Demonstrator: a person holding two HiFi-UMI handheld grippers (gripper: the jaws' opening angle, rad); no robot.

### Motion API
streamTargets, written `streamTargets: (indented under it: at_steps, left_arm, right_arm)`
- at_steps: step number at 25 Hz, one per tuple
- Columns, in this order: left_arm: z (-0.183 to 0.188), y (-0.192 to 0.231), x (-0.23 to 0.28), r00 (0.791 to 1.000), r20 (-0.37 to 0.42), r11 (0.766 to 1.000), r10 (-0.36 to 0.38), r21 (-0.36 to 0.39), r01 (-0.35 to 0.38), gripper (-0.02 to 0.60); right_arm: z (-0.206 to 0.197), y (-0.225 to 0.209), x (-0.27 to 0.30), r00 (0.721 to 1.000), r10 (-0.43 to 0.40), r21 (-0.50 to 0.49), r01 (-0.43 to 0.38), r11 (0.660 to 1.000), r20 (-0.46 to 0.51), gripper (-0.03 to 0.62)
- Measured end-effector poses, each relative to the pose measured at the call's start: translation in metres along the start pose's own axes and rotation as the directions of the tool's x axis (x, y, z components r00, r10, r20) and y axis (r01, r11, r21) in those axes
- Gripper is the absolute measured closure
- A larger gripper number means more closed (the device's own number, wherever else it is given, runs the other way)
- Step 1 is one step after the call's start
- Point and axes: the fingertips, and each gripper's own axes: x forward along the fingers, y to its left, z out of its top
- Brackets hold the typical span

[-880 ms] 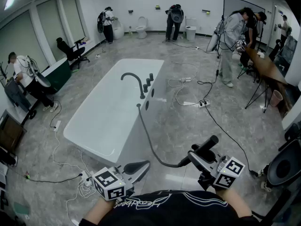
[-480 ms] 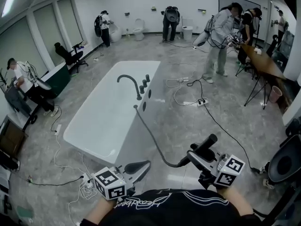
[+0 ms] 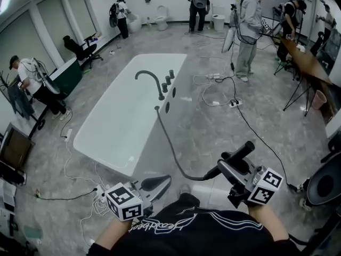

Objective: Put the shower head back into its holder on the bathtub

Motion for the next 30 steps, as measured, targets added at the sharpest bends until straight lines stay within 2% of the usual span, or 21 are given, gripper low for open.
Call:
streamTargets:
  at_steps: [6,13,19,23,27,30]
  left_arm:
    - [0.001,0.041,0.025,1.0,-0.009,1.0,-0.02,-0.015,0.02,0.577]
    - [0.008,0.131,0.066,0.999,-0.024,0.998,-0.028,-0.059,0.027,0.577]
    - [0.012,0.217,0.101,0.996,-0.082,0.997,-0.036,-0.076,0.03,0.575]
    - [0.012,0.26,0.122,0.99,-0.118,0.991,-0.077,-0.117,0.064,0.575]
    - [0.013,0.296,0.139,0.979,-0.165,0.991,-0.117,-0.077,0.105,0.564]
    - [0.008,0.317,0.151,0.975,-0.185,0.992,-0.121,-0.061,0.111,0.507]
  right_arm:
    - [0.011,-0.035,0.03,0.999,-0.03,0.029,0.029,0.999,0.017,0.462]
    - [0.022,-0.106,0.09,0.997,-0.073,0.061,0.073,0.995,0.011,0.462]
    - [0.037,-0.181,0.171,0.995,-0.101,0.101,0.101,0.99,-0.006,0.464]
    - [0.053,-0.216,0.227,0.995,-0.098,0.101,0.1,0.99,-0.02,0.464]
    - [0.074,-0.234,0.271,0.997,-0.081,0.101,0.081,0.992,0.004,0.464]
    - [0.084,-0.241,0.296,0.998,-0.065,0.106,0.062,0.992,0.025,0.464]
